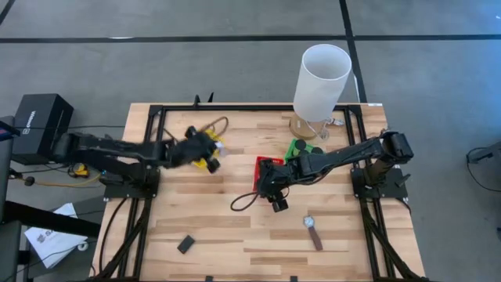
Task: Pick & Place Office items
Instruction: Put the white wristwatch into the yellow bin
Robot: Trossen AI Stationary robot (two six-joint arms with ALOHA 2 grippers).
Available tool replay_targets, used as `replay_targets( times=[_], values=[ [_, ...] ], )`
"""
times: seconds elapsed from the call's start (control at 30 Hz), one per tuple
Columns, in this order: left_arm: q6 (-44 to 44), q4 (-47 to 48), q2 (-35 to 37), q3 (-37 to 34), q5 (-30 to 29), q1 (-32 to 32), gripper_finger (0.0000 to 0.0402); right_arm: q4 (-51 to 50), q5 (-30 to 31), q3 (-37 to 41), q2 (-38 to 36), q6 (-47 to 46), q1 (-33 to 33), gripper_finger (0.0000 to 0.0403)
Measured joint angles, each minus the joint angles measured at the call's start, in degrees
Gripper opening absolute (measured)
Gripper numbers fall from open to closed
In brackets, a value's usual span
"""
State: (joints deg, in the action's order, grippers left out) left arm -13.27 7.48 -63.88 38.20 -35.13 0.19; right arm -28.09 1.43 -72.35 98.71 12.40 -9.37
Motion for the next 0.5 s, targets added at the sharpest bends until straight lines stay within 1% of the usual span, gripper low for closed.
replay_targets(
  times=[0.03,0.1,0.2,0.23,0.27,0.37,0.5],
  values=[
    [-2.5,3.9,1.4,0.0,3.5,2.7,0.0015,-0.1,-0.1,0.1,0.2,0.0,0.0,0.0202],
    [-5.6,12.4,3.5,0.0,6.9,7.2,0.0017,1.4,-0.1,-0.1,0.9,0.0,0.0,0.0200],
    [-8.0,21.0,4.9,0.0,7.8,12.0,0.0017,0.6,-0.1,0.1,2.2,0.0,0.0,0.0197],
    [-8.8,23.1,5.1,-0.1,9.1,13.1,0.0016,1.4,-0.1,0.1,2.8,0.0,0.0,0.0196],
    [-9.5,24.2,5.3,-0.4,10.8,14.0,0.0016,1.7,-0.1,0.0,3.4,0.0,0.0,0.0196],
    [-10.0,23.6,5.3,-2.8,16.4,15.2,0.0016,1.2,-0.1,0.0,4.9,0.0,0.0,0.0194],
    [-10.1,23.7,4.5,-6.7,17.4,15.2,0.0025,1.3,-0.1,0.1,6.7,0.0,0.0,0.0194]
  ],
)
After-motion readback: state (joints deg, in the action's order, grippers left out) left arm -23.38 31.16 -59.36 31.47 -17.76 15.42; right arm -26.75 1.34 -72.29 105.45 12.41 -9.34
